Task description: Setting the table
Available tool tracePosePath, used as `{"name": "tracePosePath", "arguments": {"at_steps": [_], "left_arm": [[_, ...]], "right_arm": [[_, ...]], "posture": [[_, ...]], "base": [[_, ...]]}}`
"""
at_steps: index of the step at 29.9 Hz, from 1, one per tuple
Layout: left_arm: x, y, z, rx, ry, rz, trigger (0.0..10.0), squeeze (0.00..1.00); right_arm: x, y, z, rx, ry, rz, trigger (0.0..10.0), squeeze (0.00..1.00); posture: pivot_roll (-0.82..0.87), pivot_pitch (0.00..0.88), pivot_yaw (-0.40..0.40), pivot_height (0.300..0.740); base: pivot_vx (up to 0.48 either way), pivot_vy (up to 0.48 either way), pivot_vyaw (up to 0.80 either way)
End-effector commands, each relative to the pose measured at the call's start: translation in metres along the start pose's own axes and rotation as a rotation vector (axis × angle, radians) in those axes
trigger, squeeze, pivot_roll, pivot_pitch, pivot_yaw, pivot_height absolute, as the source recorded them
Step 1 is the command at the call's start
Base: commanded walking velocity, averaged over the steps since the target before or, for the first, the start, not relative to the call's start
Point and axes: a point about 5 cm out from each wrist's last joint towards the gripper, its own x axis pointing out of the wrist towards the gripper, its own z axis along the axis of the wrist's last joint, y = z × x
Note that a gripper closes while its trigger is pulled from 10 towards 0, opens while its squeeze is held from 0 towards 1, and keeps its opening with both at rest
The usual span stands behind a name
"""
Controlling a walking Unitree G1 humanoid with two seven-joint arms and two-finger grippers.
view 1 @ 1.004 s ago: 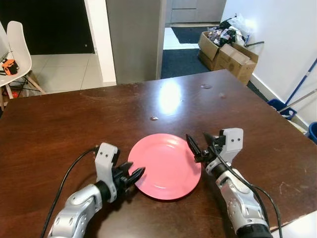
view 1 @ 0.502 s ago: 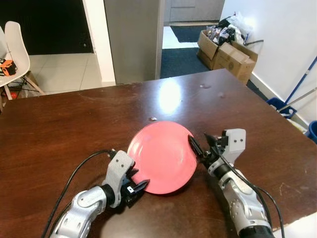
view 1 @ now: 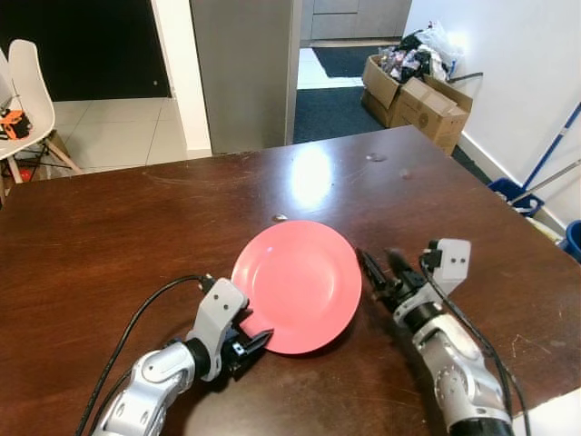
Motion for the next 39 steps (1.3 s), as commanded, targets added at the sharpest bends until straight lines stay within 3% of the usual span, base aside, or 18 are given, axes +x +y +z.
{"name": "tracePosePath", "arguments": {"at_steps": [1, 4, 8, 9, 10, 11, 12, 16, 24, 29, 34, 39], "left_arm": [[-0.004, -0.003, -0.025, -0.037, 0.115, 0.004, 10.0, 0.00], [-0.005, -0.002, -0.023, -0.035, 0.107, 0.010, 10.0, 0.00], [-0.005, -0.001, -0.021, -0.036, 0.101, 0.014, 10.0, 0.00], [-0.005, -0.001, -0.021, -0.036, 0.099, 0.016, 10.0, 0.00], [-0.005, -0.001, -0.021, -0.036, 0.098, 0.017, 10.0, 0.00], [-0.005, -0.001, -0.021, -0.036, 0.098, 0.017, 10.0, 0.00], [-0.005, 0.000, -0.021, -0.035, 0.096, 0.018, 10.0, 0.00], [-0.005, 0.000, -0.021, -0.033, 0.094, 0.019, 10.0, 0.00], [-0.004, 0.000, -0.021, -0.030, 0.092, 0.023, 10.0, 0.00], [-0.004, 0.004, -0.010, -0.038, 0.041, 0.038, 10.0, 0.00], [-0.007, 0.009, 0.016, -0.087, -0.084, 0.056, 10.0, 0.00], [-0.033, 0.030, 0.097, -0.224, -0.419, 0.036, 10.0, 0.00]], "right_arm": [[-0.004, 0.005, -0.016, 0.118, 0.058, 0.053, 10.0, 0.00], [-0.005, 0.007, -0.033, 0.203, 0.123, 0.042, 10.0, 0.00], [-0.004, 0.010, -0.039, 0.243, 0.152, 0.056, 10.0, 0.00], [-0.004, 0.013, -0.041, 0.249, 0.164, 0.078, 8.0, 0.00], [-0.003, 0.015, -0.042, 0.253, 0.169, 0.102, 3.5, 0.00], [-0.003, 0.016, -0.042, 0.260, 0.172, 0.120, 3.5, 0.00], [-0.003, 0.017, -0.040, 0.261, 0.167, 0.131, 0.0, 0.00], [-0.002, 0.017, -0.035, 0.264, 0.145, 0.152, 0.0, 0.00], [-0.006, 0.019, -0.029, 0.355, 0.130, 0.212, 0.0, 0.00], [-0.005, 0.021, -0.028, 0.373, 0.098, 0.217, 0.0, 0.00], [-0.005, 0.022, -0.023, 0.377, 0.073, 0.226, 0.0, 0.00], [0.000, 0.029, -0.003, 0.357, -0.001, 0.261, 0.0, 0.00]], "posture": [[0.03, 0.048, 0.073, 0.740], [0.04, 0.045, 0.071, 0.740], [0.04, 0.044, 0.071, 0.740], [0.04, 0.042, 0.071, 0.740], [0.04, 0.041, 0.070, 0.740], [0.04, 0.041, 0.070, 0.740], [0.04, 0.039, 0.071, 0.740], [0.04, 0.037, 0.070, 0.740], [0.04, 0.031, 0.068, 0.740], [0.04, 0.027, 0.066, 0.740], [0.04, 0.025, 0.064, 0.740], [0.05, 0.027, 0.060, 0.740]], "base": [[0.000, 0.000, 0.00], [0.000, 0.000, 0.00], [0.000, 0.000, 0.00], [0.000, 0.000, 0.00], [0.000, 0.000, 0.00], [0.000, 0.000, 0.00], [0.000, 0.000, 0.00], [0.000, 0.000, 0.00], [0.000, 0.000, 0.00], [0.000, 0.000, 0.00], [0.000, 0.000, 0.00], [0.000, 0.000, 0.00]]}}
